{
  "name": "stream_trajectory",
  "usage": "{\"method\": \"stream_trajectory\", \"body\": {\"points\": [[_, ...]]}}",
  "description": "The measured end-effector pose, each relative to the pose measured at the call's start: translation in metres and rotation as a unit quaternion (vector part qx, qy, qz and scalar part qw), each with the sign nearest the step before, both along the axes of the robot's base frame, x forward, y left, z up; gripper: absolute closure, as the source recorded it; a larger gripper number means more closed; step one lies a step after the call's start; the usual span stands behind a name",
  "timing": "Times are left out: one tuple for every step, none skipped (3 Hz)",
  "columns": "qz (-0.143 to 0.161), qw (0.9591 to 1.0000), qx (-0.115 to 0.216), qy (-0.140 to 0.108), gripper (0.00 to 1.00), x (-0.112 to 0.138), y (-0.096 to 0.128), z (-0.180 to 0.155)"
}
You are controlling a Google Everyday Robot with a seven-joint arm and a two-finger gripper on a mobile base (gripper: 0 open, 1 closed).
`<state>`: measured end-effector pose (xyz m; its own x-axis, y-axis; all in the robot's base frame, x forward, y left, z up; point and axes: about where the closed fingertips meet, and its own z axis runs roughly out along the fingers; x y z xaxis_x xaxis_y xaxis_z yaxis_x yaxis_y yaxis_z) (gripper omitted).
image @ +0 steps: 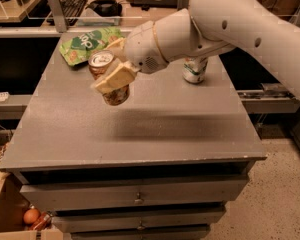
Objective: Move orange can near 7up can
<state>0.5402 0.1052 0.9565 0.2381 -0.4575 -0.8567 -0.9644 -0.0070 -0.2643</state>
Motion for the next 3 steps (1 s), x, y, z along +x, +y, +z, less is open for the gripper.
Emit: {"method": "stream_trajectory", "body": {"points": [[-0.052, 0.9984, -0.015, -0.015, 1.00, 0.009, -0.060, 0.009], [-0.112, 0.9933, -0.018, -0.024, 1.00, 0.015, -0.125, 0.011], [-0.151, 0.9876, 0.003, -0.044, 1.00, 0.029, -0.188, 0.002]]}}
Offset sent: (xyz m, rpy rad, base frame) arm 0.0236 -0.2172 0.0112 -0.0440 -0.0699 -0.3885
